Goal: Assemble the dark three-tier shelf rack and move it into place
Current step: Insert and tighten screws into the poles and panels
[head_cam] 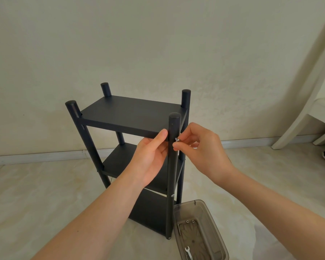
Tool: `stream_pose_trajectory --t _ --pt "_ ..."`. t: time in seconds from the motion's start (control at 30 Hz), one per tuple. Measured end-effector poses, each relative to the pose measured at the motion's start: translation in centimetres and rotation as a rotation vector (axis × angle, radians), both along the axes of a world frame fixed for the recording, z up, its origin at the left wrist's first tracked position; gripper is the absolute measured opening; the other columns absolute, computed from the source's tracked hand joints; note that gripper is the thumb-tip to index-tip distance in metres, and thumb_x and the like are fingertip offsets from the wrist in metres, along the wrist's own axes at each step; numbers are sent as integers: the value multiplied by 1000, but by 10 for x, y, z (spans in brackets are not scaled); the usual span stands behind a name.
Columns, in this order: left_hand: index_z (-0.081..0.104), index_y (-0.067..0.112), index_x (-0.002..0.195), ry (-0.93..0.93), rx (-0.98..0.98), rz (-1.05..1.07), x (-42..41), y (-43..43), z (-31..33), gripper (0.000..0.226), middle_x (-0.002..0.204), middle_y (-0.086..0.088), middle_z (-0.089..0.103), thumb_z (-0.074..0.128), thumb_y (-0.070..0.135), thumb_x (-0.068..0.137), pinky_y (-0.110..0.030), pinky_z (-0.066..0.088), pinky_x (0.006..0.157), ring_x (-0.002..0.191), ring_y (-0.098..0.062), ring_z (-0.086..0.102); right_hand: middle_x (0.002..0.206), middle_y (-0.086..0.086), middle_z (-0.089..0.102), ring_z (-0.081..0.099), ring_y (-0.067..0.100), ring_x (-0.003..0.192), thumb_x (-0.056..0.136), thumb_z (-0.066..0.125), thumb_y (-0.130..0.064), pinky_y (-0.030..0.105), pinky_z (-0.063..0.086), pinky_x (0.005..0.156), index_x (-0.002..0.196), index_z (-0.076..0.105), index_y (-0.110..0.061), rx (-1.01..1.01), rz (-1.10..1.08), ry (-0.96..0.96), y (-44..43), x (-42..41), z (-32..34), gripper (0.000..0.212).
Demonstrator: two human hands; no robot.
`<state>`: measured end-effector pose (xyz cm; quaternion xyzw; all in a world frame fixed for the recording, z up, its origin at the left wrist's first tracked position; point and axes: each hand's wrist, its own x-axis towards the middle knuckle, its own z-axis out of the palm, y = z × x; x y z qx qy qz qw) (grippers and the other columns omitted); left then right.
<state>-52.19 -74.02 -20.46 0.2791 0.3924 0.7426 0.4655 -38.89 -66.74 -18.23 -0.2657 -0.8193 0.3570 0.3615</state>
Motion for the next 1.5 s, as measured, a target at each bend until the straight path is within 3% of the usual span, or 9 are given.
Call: stream_pose_trajectory --t 0.2,0.4,0.47,0.7,0.9,1.0,1.13,1.33,1.5 --pt "81 23 104 -5 22 -6 -2 1 -2 25 120 -9 73 64 33 88 -22 56 85 112 -21 70 64 -15 68 64 -8 74 89 72 -27 -2 41 63 78 58 -30 -80 -37 38 -5 -5 -1 18" --pt "82 24 98 3 -19 36 -2 4 -5 24 114 -8 75 66 36 85 -22 57 79 107 -21 72 69 -10 71 65 -2 73 94 64 -30 14 50 69 85 57 -25 -190 -45 35 -10 -9 -3 13" --pt "82 22 97 -5 -24 51 -2 4 -6 25 114 -9 75 68 36 83 -22 58 78 107 -22 72 69 -10 71 65 -3 73 95 64 -28 8 46 65 83 56 -26 -160 -44 17 -10 -8 -2 14" --pt "63 6 121 -18 -89 86 -3 7 -7 57 114 -9 75 70 40 75 -26 59 82 107 -23 72 64 -9 69 64 -5 68 93 67 -28 2 43 58 78 56 -28 -117 -57 -28 -9 -7 2 19" --pt "73 13 106 -21 -77 86 -3 8 -6 39 113 -9 75 71 37 77 -27 59 81 105 -22 73 61 -9 70 63 -3 57 94 65 -30 16 47 64 82 63 -19 -371 -7 20 -5 -6 5 16" --pt "82 20 94 -21 -52 56 -3 8 -6 23 112 -8 76 70 34 79 -25 59 77 105 -23 73 61 -7 69 64 0 61 93 66 -31 17 49 66 81 60 -22 -257 -57 -13 -6 -6 3 16" --pt "82 15 93 74 -37 -8 -9 5 -4 18 107 -11 76 71 21 81 -28 59 86 107 -25 72 66 -6 67 64 1 62 93 66 -30 11 44 59 78 52 -28 -91 -116 -49 -6 -5 2 20" --pt "83 17 94 131 -73 -2 -13 2 -2 20 113 -13 75 70 20 78 -25 58 83 109 -26 71 74 -7 64 64 9 71 95 63 -27 28 56 67 90 52 -25 78 -86 -81 -6 -2 -5 13" --pt "82 15 98 84 -50 -17 -10 3 -3 22 116 -15 74 69 20 80 -24 58 83 110 -25 71 64 -10 67 65 0 67 91 69 -32 8 46 59 81 54 -31 -27 -88 -56 -3 -2 -2 18"
